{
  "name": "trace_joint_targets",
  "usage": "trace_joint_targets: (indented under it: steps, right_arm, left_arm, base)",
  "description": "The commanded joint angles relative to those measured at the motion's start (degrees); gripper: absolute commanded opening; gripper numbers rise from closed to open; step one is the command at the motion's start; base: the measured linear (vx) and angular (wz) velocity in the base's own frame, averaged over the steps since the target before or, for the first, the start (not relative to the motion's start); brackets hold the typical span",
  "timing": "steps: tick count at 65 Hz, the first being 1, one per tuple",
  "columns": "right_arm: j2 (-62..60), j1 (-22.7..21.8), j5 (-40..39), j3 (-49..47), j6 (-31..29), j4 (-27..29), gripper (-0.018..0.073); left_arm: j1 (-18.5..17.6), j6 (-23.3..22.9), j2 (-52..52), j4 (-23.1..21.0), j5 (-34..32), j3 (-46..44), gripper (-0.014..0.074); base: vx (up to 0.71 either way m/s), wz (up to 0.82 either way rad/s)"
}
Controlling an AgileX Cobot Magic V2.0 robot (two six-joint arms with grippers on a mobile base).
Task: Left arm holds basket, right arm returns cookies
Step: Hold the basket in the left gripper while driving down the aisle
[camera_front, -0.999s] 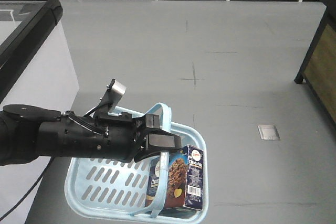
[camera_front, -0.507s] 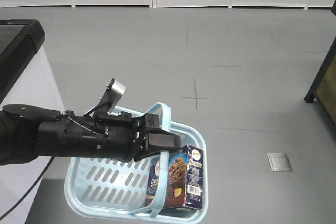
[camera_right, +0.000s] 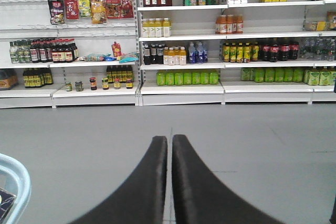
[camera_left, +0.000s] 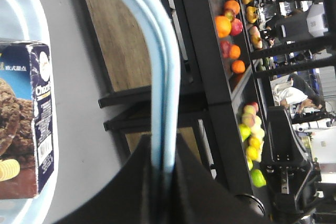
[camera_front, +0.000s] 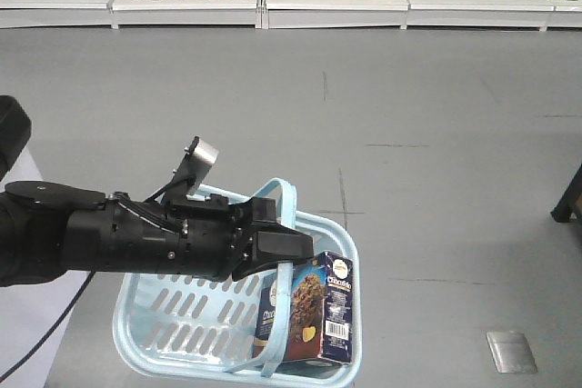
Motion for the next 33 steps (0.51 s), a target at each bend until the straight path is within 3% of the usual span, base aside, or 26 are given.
trace_joint_targets:
  steps: [1, 33]
  right_arm:
    - [-0.7, -0.4, -4.1, 1.1, -0.3, -0.6, -0.0006]
    - [-0.7, -0.4, -4.2, 1.1, -0.3, -0.6, -0.0006]
  left_arm:
    - [-0.4, 0.3, -2.8, -5.8, 3.2, -2.1, -0.0003]
    - [-0.4, 0.3, -2.8, -5.8, 3.2, -2.1, -0.0003]
  base:
    - [0.47, 0.01]
    - [0.48, -0.01]
